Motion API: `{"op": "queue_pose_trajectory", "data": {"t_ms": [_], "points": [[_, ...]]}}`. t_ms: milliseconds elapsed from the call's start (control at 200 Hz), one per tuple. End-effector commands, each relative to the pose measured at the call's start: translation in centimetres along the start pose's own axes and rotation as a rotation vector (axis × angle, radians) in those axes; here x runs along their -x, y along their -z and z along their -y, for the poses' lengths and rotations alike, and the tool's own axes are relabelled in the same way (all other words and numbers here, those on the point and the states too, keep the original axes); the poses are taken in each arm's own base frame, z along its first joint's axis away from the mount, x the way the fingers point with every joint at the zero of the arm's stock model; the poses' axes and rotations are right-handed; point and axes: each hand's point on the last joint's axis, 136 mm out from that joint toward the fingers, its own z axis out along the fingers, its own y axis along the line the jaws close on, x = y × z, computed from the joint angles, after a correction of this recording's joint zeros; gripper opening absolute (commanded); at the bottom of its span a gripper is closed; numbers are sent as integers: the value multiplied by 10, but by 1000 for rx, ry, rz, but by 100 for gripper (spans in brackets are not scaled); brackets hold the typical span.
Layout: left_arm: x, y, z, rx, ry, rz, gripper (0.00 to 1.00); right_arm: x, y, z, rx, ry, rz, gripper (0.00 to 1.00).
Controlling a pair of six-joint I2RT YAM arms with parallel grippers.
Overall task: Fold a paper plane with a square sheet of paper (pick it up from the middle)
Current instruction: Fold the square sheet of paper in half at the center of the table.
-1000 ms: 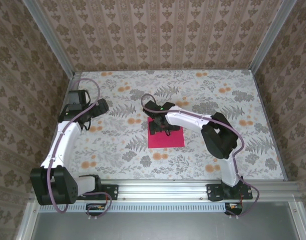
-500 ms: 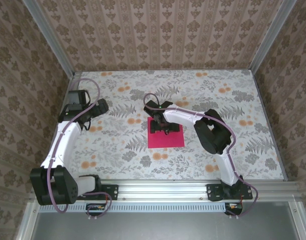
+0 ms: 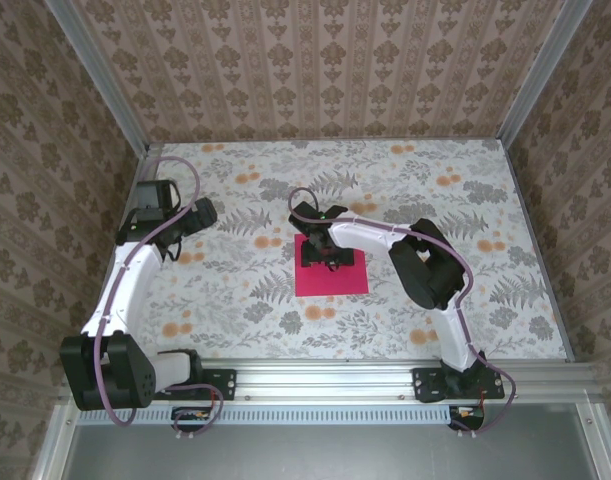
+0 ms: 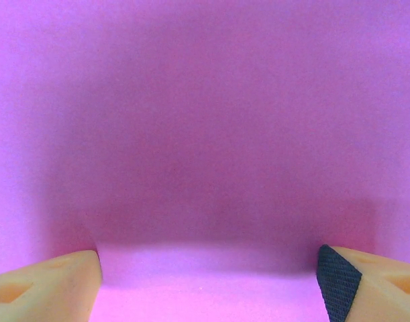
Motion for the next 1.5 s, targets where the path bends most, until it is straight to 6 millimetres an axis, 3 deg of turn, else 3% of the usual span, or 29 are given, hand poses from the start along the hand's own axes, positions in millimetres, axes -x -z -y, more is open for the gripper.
{"op": "queue_pose_trajectory", "data": {"t_ms": [0, 285, 380, 460, 745, 870, 1005, 1115, 1260, 1495], "points": [[-4, 2, -1, 1, 13, -26, 100, -53, -44, 31, -114, 35, -191, 84], [-4, 1, 0, -2, 14, -31, 100, -49, -42, 36, -132, 38, -177, 78], [-4, 1, 0, -7, 15, -33, 100, -43, -36, 30, -108, 40, -156, 77], [-5, 0, 2, -13, 16, -36, 100, -34, -26, 17, -39, 49, -130, 70], [-19, -8, 20, -99, 20, -98, 99, -17, 35, -58, 426, 90, -75, 26], [-32, -15, 40, -158, 3, -139, 94, -8, 70, -84, 671, 85, -44, 25], [-46, -24, 66, -204, -32, -176, 89, 2, 95, -91, 871, 30, -43, 25], [-57, -31, 92, -253, -58, -200, 84, 10, 94, -85, 969, -36, -58, 26], [-73, -41, 123, -319, -79, -234, 78, 13, 76, -70, 1003, -104, -82, 27], [-106, -59, 167, -383, -127, -307, 70, 9, 43, -41, 897, -120, -88, 29]]}}
